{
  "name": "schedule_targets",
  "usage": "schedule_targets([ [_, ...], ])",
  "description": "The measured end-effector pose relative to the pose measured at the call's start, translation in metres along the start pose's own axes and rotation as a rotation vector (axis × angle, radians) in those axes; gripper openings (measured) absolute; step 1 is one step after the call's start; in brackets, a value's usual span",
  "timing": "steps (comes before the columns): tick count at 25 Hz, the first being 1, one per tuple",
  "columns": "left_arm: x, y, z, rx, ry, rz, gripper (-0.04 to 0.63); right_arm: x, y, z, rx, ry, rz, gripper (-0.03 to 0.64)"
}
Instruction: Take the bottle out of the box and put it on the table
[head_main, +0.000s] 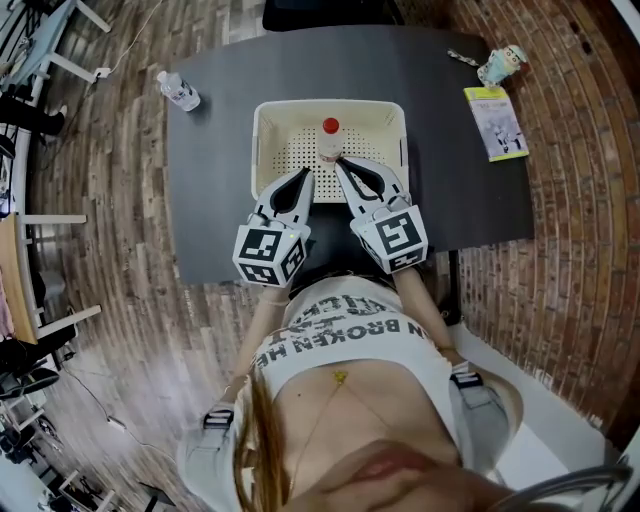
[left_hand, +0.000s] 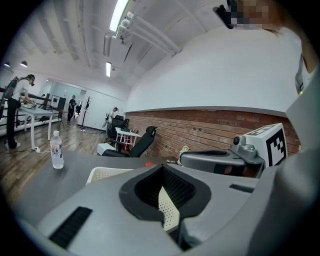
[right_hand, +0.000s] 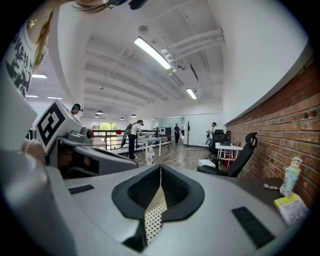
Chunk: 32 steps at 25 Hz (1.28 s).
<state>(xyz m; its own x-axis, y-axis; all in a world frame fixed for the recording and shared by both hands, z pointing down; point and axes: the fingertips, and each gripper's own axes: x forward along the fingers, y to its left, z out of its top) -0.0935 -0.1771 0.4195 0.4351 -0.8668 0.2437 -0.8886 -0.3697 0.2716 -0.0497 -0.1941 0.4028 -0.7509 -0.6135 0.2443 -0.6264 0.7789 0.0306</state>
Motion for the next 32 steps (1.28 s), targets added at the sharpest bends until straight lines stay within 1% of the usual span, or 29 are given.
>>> schedule_targets([
  [17, -0.001, -0.010, -0.007, -0.004, 0.015, 0.013, 0.005, 0.007, -0.007, -0.017, 0.009, 0.023, 0.014, 0.011],
  [32, -0.016, -0.002, -0.019, -0.038, 0.033, 0.040, 0.005, 0.030, -0.016, -0.037, -0.015, 0.090, 0.002, 0.011],
])
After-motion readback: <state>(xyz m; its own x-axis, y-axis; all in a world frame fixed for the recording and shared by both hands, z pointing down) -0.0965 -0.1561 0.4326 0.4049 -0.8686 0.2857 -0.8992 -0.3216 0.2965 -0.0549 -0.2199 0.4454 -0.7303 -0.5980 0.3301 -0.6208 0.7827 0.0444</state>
